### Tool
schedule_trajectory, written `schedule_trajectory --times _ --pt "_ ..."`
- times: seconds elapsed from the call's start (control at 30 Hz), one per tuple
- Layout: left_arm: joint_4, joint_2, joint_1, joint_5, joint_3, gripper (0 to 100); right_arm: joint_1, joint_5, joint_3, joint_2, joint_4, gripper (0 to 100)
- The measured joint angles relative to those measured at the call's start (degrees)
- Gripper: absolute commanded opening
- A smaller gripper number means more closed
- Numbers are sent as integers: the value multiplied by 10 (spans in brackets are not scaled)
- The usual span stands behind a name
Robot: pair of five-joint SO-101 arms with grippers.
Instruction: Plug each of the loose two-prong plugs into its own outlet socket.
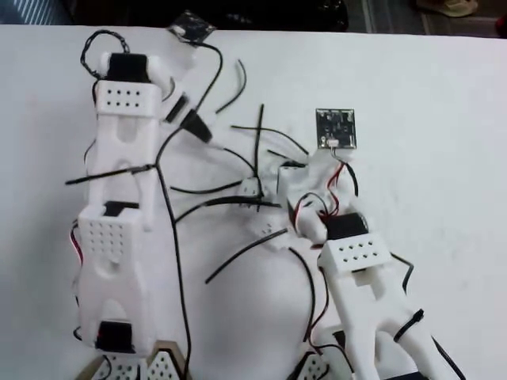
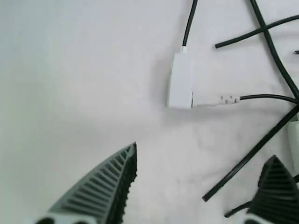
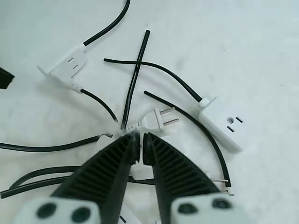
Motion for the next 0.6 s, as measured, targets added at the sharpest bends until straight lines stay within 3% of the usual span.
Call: schedule_trajectory --times 0.27,0.4,0.6 --pt "17 -2 -42 0 15 343 0 3 0 0 0 22" --pt "17 -55 -49 0 103 341 0 58 0 0 1 22" --pt "17 -239 -49 0 290 341 0 135 -7 0 44 22"
